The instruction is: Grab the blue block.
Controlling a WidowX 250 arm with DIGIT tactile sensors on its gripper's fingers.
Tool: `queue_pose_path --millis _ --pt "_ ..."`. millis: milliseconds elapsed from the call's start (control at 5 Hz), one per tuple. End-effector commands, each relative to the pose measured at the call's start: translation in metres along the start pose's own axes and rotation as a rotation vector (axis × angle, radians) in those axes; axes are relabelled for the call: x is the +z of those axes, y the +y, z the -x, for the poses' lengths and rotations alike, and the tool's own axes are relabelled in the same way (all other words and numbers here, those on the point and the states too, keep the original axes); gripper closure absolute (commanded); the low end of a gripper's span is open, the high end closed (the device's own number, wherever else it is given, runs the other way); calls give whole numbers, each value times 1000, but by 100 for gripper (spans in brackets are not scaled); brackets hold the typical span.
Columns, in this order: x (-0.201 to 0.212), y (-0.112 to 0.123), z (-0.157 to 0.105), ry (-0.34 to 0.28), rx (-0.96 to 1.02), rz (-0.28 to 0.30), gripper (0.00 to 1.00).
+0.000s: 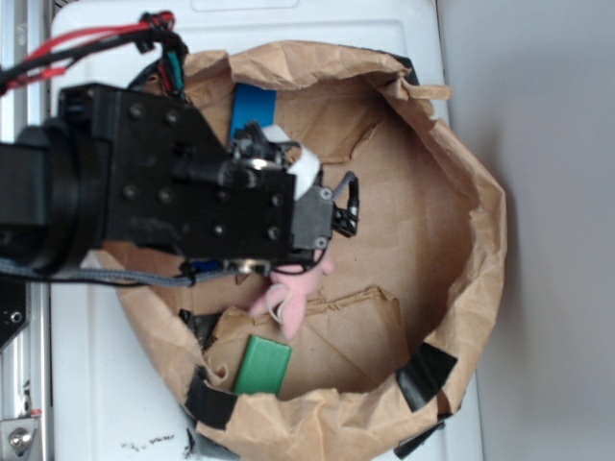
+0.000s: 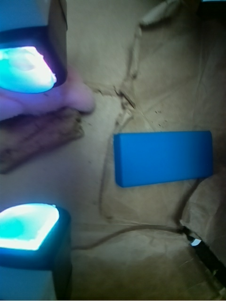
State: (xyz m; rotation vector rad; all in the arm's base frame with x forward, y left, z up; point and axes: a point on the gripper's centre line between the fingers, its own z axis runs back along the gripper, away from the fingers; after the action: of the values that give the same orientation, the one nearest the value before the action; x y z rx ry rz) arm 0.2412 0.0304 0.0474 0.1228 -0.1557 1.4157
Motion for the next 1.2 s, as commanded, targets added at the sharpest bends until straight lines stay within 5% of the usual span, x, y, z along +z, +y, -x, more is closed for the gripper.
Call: queue_pose_path --millis 0,1000 --pt "3 9 -40 10 37 66 0" --pt "-22 -2 -52 -45 41 68 0"
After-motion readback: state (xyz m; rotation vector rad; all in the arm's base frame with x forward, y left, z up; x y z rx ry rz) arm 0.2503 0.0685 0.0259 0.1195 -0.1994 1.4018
